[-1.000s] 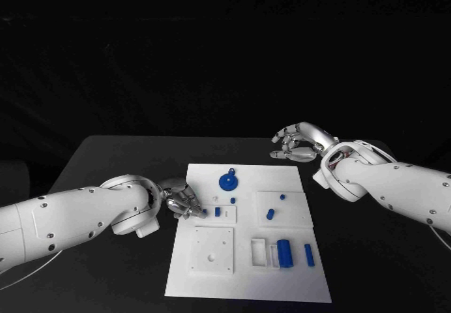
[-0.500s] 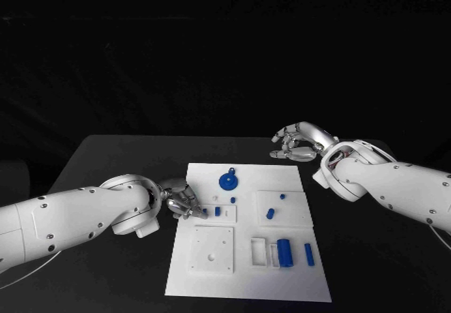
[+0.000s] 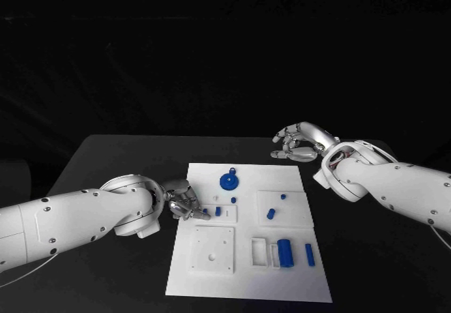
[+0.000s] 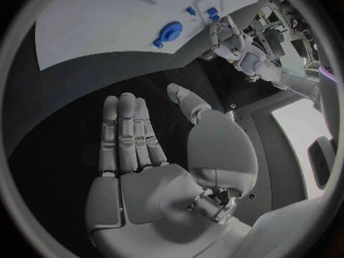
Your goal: Assemble the parts on the task board
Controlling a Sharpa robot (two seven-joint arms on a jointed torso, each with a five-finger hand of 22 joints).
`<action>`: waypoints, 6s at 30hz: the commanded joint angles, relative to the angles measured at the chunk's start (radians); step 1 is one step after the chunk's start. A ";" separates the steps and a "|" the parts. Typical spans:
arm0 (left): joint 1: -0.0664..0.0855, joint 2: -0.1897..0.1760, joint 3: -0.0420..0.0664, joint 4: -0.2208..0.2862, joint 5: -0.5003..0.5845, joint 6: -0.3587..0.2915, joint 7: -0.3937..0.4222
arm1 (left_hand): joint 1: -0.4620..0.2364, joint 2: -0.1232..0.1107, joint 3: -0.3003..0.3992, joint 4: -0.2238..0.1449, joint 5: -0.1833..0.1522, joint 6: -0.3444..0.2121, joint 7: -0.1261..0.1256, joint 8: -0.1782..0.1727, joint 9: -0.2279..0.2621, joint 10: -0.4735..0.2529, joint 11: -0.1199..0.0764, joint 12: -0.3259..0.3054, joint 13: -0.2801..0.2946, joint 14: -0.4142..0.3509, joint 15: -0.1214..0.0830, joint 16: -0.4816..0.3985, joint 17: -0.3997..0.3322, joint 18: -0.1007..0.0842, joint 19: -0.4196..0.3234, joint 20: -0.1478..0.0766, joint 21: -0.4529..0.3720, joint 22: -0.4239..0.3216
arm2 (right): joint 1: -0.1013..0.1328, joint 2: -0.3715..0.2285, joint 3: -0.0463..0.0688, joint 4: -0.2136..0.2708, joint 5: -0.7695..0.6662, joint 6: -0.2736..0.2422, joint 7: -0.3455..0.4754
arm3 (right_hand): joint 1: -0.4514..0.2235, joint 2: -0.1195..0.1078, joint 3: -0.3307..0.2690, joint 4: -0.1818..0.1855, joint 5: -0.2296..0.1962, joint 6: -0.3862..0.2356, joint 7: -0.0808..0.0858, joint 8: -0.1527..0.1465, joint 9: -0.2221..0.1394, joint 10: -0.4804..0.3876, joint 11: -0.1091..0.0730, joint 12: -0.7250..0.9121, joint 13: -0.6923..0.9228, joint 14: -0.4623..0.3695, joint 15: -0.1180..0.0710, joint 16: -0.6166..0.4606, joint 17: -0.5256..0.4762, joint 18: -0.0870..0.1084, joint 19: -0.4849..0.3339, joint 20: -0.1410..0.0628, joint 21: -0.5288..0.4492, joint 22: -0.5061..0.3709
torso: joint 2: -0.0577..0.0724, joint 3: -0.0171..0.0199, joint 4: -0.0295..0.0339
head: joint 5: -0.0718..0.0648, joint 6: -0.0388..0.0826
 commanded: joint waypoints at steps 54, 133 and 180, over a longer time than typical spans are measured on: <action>-0.005 0.030 -0.003 0.000 -0.065 0.032 -0.080 | 0.234 0.226 -0.176 -0.006 0.219 0.019 0.000 -0.022 -0.021 0.014 0.002 0.003 0.018 0.013 0.001 0.003 0.011 -0.006 0.007 -0.121 0.003 0.028 | -0.001 -0.003 0.000 0.004 -0.001 0.009 0.006 | -0.005 0.005 -0.003 0.008 0.007 0.000 0.006 0.005 0.001 -0.009 0.000 0.008 -0.006 0.007 0.004 -0.007 0.002 0.020 0.002 0.011 -0.005 0.003 | 0.000 -0.0007 -0.0001 | 0.001 -0.003; -0.005 0.018 -0.003 0.040 -0.074 -0.026 -0.125 | 0.032 0.092 -0.042 -0.004 0.205 -0.007 -0.001 -0.023 0.018 0.003 0.000 0.011 0.034 0.019 -0.009 -0.004 0.018 -0.008 0.028 -0.129 -0.008 0.031 | -0.003 -0.005 0.000 0.007 0.001 0.011 0.006 | -0.010 0.005 -0.005 0.013 0.028 -0.002 0.006 0.005 0.001 -0.011 0.001 0.015 -0.015 0.008 0.004 -0.009 0.004 0.023 0.003 0.014 -0.008 0.008 | 0.000 0.0000 0.0003 | 0.008 0.005; -0.005 0.040 -0.003 0.020 -0.023 -0.002 -0.136 | 0.194 0.162 0.115 -0.086 0.337 0.035 -0.009 -0.007 0.037 0.012 -0.007 0.045 0.049 0.018 -0.010 0.034 0.039 -0.011 0.003 -0.130 0.041 0.031 | -0.003 -0.007 0.000 0.008 0.001 0.015 0.004 | -0.011 0.006 -0.008 0.014 0.057 -0.001 0.006 0.006 0.000 -0.012 0.000 0.022 -0.024 0.009 0.004 -0.011 0.006 0.026 0.003 0.017 -0.010 0.013 | 0.000 -0.0005 0.0000 | 0.008 0.003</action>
